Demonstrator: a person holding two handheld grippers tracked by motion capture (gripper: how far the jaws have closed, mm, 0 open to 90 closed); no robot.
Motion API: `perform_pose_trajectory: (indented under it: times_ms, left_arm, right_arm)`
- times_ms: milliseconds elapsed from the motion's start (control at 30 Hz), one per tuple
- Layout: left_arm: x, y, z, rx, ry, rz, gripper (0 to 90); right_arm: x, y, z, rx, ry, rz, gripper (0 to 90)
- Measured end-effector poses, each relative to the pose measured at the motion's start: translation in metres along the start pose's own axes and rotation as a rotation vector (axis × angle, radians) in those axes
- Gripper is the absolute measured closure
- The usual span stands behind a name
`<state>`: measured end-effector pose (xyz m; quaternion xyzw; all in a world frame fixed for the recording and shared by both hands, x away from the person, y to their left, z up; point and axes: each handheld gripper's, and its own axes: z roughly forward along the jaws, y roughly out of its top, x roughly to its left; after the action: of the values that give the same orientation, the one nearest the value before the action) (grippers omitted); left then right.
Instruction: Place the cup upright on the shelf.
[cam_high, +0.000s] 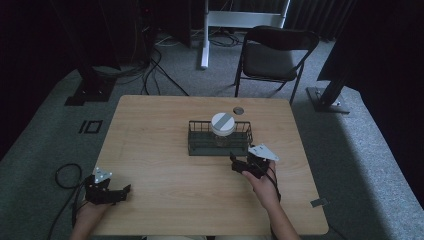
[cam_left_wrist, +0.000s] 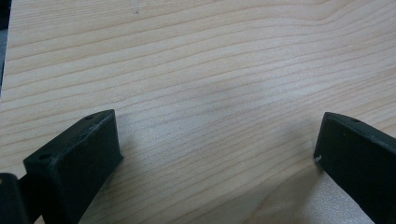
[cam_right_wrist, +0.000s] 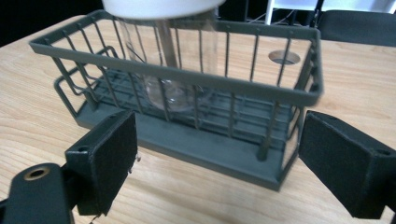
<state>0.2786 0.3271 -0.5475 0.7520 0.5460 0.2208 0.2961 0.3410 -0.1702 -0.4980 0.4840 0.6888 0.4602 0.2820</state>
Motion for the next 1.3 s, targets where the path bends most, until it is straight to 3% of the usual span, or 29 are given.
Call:
perform_pose_trajectory:
  times_ms: [800, 1300]
  left_arm:
    - [0.0, 0.0, 0.0, 0.0, 0.0, 0.0, 0.6]
    - [0.0, 0.0, 0.0, 0.0, 0.0, 0.0, 0.6]
  right_arm:
    - [-0.03, -0.038, -0.005, 0.078, -0.056, 0.027, 11.5]
    - [-0.051, -0.052, -0.01, 0.14, -0.095, 0.046, 11.5]
